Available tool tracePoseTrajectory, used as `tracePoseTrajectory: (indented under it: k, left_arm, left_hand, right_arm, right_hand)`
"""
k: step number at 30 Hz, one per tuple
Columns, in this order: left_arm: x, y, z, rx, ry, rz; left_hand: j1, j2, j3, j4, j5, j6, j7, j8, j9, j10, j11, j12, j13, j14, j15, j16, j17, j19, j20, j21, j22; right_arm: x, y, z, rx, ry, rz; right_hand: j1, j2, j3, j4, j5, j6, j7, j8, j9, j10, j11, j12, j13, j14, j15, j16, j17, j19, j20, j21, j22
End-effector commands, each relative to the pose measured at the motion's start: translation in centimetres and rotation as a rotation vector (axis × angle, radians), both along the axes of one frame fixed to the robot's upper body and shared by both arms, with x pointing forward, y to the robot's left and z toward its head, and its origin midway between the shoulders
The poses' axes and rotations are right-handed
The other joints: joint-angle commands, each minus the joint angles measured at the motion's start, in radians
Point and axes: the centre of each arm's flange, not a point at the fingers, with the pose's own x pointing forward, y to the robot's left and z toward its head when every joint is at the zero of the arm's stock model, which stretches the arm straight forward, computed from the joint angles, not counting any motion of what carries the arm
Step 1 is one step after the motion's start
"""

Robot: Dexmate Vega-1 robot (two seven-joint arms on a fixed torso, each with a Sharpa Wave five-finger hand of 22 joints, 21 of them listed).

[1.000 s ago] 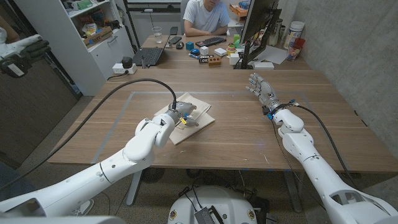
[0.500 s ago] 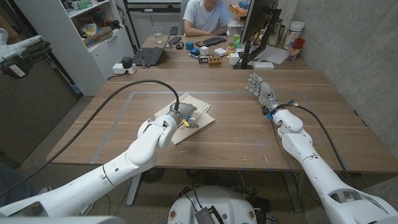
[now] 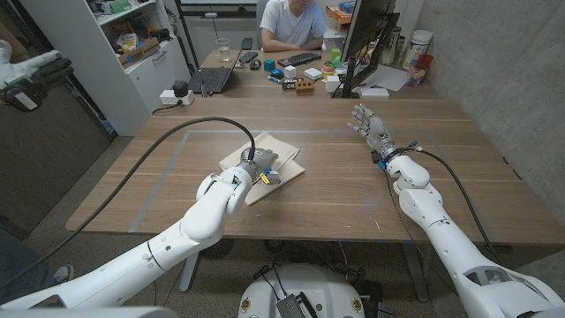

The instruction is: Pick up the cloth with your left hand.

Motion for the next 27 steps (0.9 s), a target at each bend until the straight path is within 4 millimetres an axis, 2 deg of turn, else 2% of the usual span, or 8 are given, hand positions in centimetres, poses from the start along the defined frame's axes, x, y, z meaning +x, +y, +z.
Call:
tracePoseTrajectory:
  k: [1,15,27]
  left_arm:
    - [0.0,-0.4,-0.7,-0.012,0.011,-0.010]
    - [1.0,-0.5,-2.1,-0.017,0.039,0.003]
    - [1.0,-0.4,-2.2,-0.022,0.041,0.000]
  left_hand:
    - [0.011,0.002,-0.006,0.002,-0.001,0.004,0.004,-0.001,0.002,0.008,0.001,0.006,0.006,0.006,0.002,0.001,0.002,-0.010,-0.001,-0.006,0.000]
    - [0.012,0.005,-0.009,0.004,-0.001,0.006,0.007,-0.003,0.002,0.010,0.003,0.006,0.007,0.007,-0.001,0.001,0.002,-0.014,-0.001,-0.012,0.000]
    - [0.015,0.009,-0.010,0.005,0.000,0.009,0.006,-0.003,0.002,0.010,0.000,0.005,0.007,0.009,-0.001,0.001,0.002,-0.016,-0.001,-0.016,0.000]
  right_arm:
    - [0.0,-0.2,-0.2,0.005,-0.005,0.004]
    - [0.1,-0.6,-0.6,0.008,0.002,0.000]
    - [0.3,-0.5,-0.6,0.020,-0.012,0.008]
  right_hand:
    - [-0.005,-0.001,0.000,-0.005,0.004,0.001,-0.004,-0.001,0.003,0.009,0.000,-0.001,0.003,0.008,0.003,0.001,0.000,0.003,0.001,0.001,0.004]
    - [-0.005,-0.003,0.000,-0.008,0.005,0.001,-0.003,0.000,0.003,0.009,-0.001,-0.001,0.003,0.009,0.002,0.000,-0.001,0.002,0.002,0.001,0.004]
    - [-0.007,-0.005,-0.001,-0.009,0.006,0.002,-0.004,0.000,0.003,0.009,0.000,-0.001,0.003,0.011,0.003,0.001,-0.001,0.002,0.003,0.001,0.004]
